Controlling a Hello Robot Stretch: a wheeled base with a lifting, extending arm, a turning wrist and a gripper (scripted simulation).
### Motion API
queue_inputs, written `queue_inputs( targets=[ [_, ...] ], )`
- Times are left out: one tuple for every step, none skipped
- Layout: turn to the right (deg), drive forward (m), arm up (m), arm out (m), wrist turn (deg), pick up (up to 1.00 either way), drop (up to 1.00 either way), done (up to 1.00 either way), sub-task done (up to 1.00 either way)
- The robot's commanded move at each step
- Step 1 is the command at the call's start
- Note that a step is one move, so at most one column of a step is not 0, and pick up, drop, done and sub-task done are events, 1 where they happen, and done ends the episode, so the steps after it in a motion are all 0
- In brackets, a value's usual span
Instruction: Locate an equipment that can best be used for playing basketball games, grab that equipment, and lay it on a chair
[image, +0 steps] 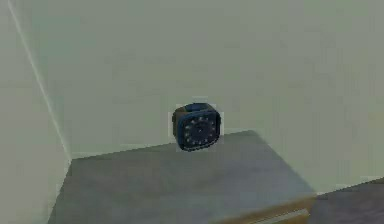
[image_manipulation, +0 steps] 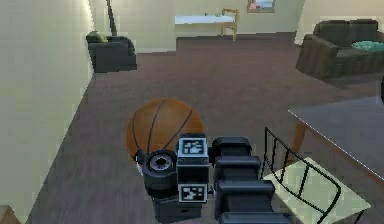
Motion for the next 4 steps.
queue_inputs(
  targets=[
    [45.0,0.0,0.0,0.0,0.0,0.0,0.0,0.0,0.0],
    [45.0,0.0,0.0,0.0,0.0,0.0,0.0,0.0,0.0],
    [9.0,0.0,0.0,0.0,0.0,0.0,0.0,0.0,0.0],
    [0.0,0.2,0.0,0.0,0.0,0.0,0.0,0.0,0.0]
  ],
)
